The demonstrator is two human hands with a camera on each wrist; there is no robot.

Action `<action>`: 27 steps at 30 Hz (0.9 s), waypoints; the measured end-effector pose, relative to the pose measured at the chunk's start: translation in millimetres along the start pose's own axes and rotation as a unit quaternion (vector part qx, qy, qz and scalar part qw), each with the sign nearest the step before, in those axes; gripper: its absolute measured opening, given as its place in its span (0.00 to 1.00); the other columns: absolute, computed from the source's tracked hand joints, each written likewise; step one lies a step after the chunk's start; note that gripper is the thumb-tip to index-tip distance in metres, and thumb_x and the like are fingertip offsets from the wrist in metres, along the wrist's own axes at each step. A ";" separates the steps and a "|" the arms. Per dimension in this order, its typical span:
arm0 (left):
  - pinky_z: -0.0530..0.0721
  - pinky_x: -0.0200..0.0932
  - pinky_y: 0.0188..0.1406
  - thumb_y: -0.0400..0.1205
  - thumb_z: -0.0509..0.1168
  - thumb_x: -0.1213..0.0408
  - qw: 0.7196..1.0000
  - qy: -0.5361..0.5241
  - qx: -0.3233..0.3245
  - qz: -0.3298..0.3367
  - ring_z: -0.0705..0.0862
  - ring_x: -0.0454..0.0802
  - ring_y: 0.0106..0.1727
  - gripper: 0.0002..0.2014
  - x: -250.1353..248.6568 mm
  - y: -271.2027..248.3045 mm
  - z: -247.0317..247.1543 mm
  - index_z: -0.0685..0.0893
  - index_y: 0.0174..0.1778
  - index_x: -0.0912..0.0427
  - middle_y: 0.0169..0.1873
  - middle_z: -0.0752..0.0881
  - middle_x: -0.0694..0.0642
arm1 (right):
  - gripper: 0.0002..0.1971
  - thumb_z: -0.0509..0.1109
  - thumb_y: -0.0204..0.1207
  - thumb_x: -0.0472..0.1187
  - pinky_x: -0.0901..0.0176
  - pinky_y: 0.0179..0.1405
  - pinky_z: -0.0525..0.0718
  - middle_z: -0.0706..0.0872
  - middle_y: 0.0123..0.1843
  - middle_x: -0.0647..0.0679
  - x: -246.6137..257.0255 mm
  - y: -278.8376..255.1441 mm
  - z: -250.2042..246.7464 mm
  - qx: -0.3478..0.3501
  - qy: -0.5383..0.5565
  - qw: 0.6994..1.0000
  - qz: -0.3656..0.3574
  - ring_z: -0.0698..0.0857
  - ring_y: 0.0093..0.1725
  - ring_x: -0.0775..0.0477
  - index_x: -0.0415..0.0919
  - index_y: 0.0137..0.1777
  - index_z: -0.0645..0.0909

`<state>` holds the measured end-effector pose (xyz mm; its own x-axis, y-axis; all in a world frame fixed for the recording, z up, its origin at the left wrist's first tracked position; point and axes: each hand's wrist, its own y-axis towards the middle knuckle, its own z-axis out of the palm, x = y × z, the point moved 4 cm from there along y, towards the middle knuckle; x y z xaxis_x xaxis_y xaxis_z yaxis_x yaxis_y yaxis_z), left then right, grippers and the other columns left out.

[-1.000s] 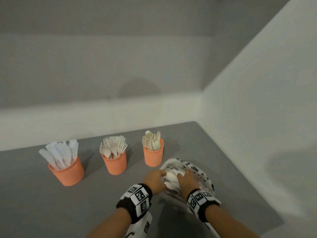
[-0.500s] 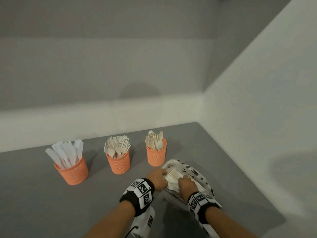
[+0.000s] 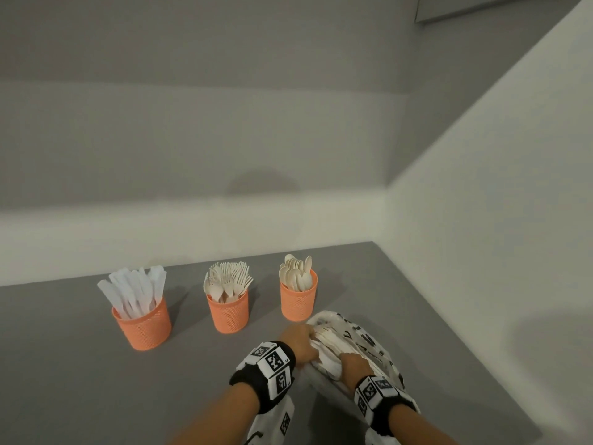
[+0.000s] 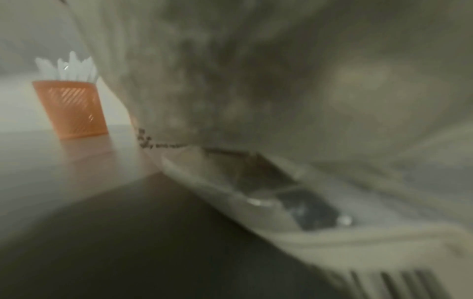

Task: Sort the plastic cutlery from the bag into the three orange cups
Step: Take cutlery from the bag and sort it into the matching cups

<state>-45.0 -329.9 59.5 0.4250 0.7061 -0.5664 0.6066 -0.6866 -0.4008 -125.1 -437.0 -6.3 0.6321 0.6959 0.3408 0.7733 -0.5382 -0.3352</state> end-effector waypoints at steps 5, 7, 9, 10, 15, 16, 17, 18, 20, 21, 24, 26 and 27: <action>0.73 0.43 0.66 0.83 0.56 0.64 0.998 0.019 -0.055 -0.012 0.77 0.57 0.68 0.17 1.1 1.0 -3.9 0.75 0.67 0.64 0.67 0.79 0.60 | 0.21 0.62 0.80 0.51 0.55 0.69 0.75 0.82 0.67 0.43 2.7 -5.1 -13.9 0.016 0.118 0.992 -0.032 0.79 0.67 0.43 0.43 0.69 0.76; 0.74 0.45 0.66 0.83 0.55 0.63 0.998 -0.002 -0.051 -0.021 0.78 0.58 0.66 0.16 5.3 5.5 1.4 0.76 0.65 0.64 0.66 0.79 0.61 | 0.19 0.63 0.80 0.49 0.58 0.69 0.74 0.82 0.64 0.46 4.4 -10.2 -18.2 0.016 0.144 0.987 -0.066 0.79 0.67 0.46 0.42 0.68 0.76; 0.75 0.47 0.67 0.84 0.53 0.63 0.998 -0.022 -0.059 -0.017 0.79 0.59 0.66 0.16 7.4 8.9 5.2 0.76 0.65 0.66 0.66 0.80 0.63 | 0.17 0.64 0.81 0.45 0.61 0.67 0.73 0.82 0.62 0.46 5.6 -16.7 -22.5 0.005 0.153 0.985 -0.084 0.79 0.64 0.49 0.40 0.67 0.76; 0.78 0.49 0.65 0.84 0.53 0.64 0.997 -0.043 -0.067 -0.020 0.80 0.60 0.65 0.16 8.1 8.3 6.7 0.75 0.65 0.65 0.65 0.80 0.64 | 0.16 0.64 0.80 0.45 0.61 0.67 0.75 0.84 0.60 0.46 5.1 -18.0 -21.7 0.000 0.161 0.982 -0.094 0.80 0.61 0.50 0.41 0.65 0.78; 0.85 0.47 0.50 0.84 0.53 0.69 0.984 -0.165 -0.059 -0.022 0.82 0.64 0.64 0.21 3.6 1.5 3.8 0.69 0.75 0.61 0.69 0.77 0.65 | 0.09 0.71 0.75 0.38 0.73 0.36 0.77 0.84 0.43 0.47 -1.4 -11.8 -44.5 -0.046 0.255 0.963 -0.067 0.82 0.40 0.53 0.39 0.53 0.81; 0.84 0.51 0.57 0.84 0.54 0.68 0.983 -0.177 -0.049 -0.006 0.81 0.64 0.65 0.21 1.8 2.0 1.4 0.69 0.75 0.59 0.70 0.76 0.64 | 0.03 0.70 0.75 0.37 0.73 0.30 0.76 0.82 0.37 0.47 -1.0 -9.0 -55.8 -0.070 0.307 0.948 -0.050 0.80 0.34 0.53 0.38 0.46 0.80; 0.81 0.54 0.64 0.84 0.54 0.66 0.982 -0.183 -0.033 0.023 0.80 0.64 0.67 0.21 -5.3 3.7 -11.0 0.69 0.75 0.57 0.71 0.75 0.63 | 0.05 0.69 0.76 0.35 0.74 0.25 0.75 0.80 0.32 0.47 7.3 -3.5 -78.7 -0.104 0.352 0.929 -0.052 0.78 0.30 0.53 0.38 0.39 0.78; 0.77 0.56 0.69 0.85 0.54 0.62 0.982 -0.186 -0.017 0.039 0.78 0.62 0.68 0.21 -7.1 4.1 -10.0 0.69 0.75 0.56 0.72 0.75 0.61 | 0.09 0.67 0.77 0.34 0.74 0.21 0.75 0.77 0.28 0.47 7.0 -0.8 -89.2 -0.134 0.393 0.908 -0.050 0.76 0.26 0.55 0.39 0.35 0.76; 0.75 0.53 0.71 0.86 0.53 0.57 0.984 -0.164 0.005 0.067 0.78 0.57 0.67 0.20 -14.9 1.1 -12.7 0.72 0.73 0.57 0.67 0.77 0.56 | 0.11 0.64 0.79 0.33 0.72 0.19 0.75 0.74 0.25 0.47 11.4 2.3 -114.1 -0.181 0.464 0.866 -0.049 0.74 0.19 0.57 0.38 0.34 0.74; 0.76 0.51 0.67 0.87 0.52 0.56 0.983 -0.166 -0.002 0.081 0.81 0.54 0.61 0.19 -14.9 -0.5 -14.3 0.75 0.70 0.60 0.60 0.81 0.55 | 0.11 0.64 0.80 0.33 0.69 0.19 0.76 0.72 0.23 0.46 14.7 2.1 -123.2 -0.197 0.501 0.841 -0.052 0.73 0.17 0.57 0.38 0.35 0.74; 0.78 0.34 0.39 0.88 0.51 0.61 0.957 -0.253 -0.102 0.100 0.77 0.40 0.36 0.16 -4.4 -8.3 -24.2 0.81 0.58 0.64 0.36 0.79 0.46 | 0.12 0.63 0.81 0.35 0.67 0.18 0.74 0.70 0.22 0.47 28.4 -1.8 -139.7 -0.211 0.589 0.777 -0.069 0.70 0.16 0.57 0.40 0.34 0.72; 0.76 0.30 0.30 0.87 0.51 0.65 0.916 -0.372 -0.138 0.061 0.76 0.42 0.32 0.14 9.8 -11.9 -29.5 0.81 0.55 0.64 0.35 0.80 0.50 | 0.12 0.63 0.81 0.36 0.66 0.18 0.72 0.70 0.22 0.47 38.6 -4.5 -142.4 -0.199 0.626 0.750 -0.075 0.69 0.15 0.58 0.40 0.35 0.72; 0.77 0.32 0.28 0.87 0.51 0.64 0.890 -0.438 -0.122 0.037 0.77 0.45 0.32 0.14 15.8 -13.0 -29.0 0.81 0.54 0.64 0.36 0.81 0.53 | 0.11 0.63 0.80 0.36 0.65 0.17 0.70 0.70 0.22 0.47 44.2 -5.9 -141.2 -0.194 0.640 0.740 -0.076 0.68 0.15 0.57 0.40 0.35 0.73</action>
<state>-26.6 -304.8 76.6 -0.1530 0.1812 -0.9715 0.7721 -0.5917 -0.2319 -94.6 -470.2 134.8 -0.1262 -0.1239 0.9842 0.6395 -0.7686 -0.0147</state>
